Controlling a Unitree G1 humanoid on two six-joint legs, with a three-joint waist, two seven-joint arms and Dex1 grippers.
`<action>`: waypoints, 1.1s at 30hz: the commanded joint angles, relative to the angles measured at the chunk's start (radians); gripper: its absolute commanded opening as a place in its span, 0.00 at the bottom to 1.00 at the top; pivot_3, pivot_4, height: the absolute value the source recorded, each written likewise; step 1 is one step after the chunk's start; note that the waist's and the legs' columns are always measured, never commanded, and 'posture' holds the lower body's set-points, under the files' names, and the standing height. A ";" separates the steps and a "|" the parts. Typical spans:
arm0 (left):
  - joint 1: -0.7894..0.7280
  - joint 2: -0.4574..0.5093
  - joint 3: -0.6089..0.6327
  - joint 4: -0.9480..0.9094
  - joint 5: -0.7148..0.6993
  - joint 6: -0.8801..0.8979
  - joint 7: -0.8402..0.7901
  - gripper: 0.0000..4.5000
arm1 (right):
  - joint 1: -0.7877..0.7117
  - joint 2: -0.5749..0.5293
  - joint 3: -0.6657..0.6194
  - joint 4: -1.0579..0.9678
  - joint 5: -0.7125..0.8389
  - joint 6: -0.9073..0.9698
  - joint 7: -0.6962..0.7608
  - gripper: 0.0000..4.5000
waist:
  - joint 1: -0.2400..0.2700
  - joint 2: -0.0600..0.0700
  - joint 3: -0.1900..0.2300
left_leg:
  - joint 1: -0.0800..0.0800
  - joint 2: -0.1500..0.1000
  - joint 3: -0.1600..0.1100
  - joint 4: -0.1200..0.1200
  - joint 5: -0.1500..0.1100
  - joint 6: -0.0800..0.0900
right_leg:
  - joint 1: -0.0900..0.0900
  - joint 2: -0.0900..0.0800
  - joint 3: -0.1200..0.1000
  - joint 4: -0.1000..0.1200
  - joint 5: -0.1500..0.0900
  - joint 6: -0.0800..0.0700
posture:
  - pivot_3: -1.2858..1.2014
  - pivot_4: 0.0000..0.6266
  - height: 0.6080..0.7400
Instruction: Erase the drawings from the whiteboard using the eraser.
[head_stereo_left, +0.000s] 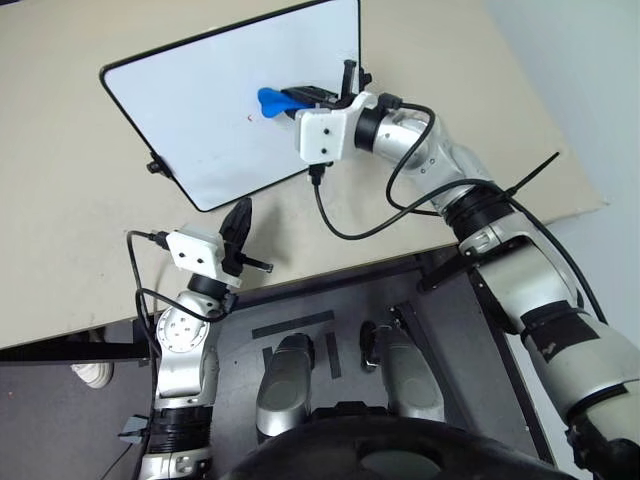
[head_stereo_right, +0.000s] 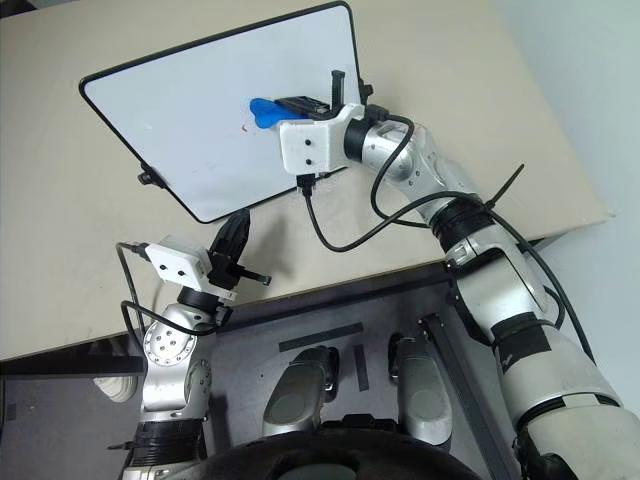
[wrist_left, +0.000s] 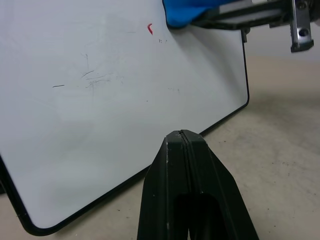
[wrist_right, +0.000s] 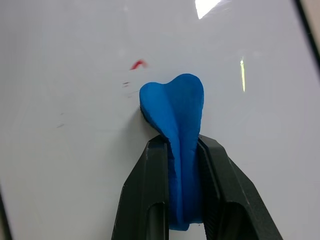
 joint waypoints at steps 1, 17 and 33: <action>-0.004 0.002 0.001 -0.014 -0.003 -0.022 -0.004 0.00 | 0.017 0.007 -0.004 -0.014 0.006 0.006 -0.009 0.11 | 0.000 0.000 0.000 | 0.000 0.000 0.000 0.000 0.000 0.000 | 0.000 0.000 0.000 0.000 0.000 0.000 | 0.52 0.24 1.00; -0.016 0.005 -0.002 -0.004 -0.005 -0.024 -0.012 0.00 | -0.037 0.019 -0.023 -0.027 0.010 0.009 -0.056 0.11 | -0.004 0.000 0.000 | -0.001 0.000 0.000 0.000 0.000 0.000 | -0.001 0.000 0.000 0.000 0.000 0.000 | 0.52 0.24 1.00; -0.015 0.000 0.002 -0.005 -0.003 -0.023 -0.010 0.00 | 0.047 0.046 0.055 0.003 -0.035 -0.012 -0.017 0.11 | -0.004 0.000 0.000 | -0.001 0.000 0.000 0.000 0.000 0.000 | -0.001 0.000 0.000 -0.001 -0.001 0.001 | 0.52 0.24 1.00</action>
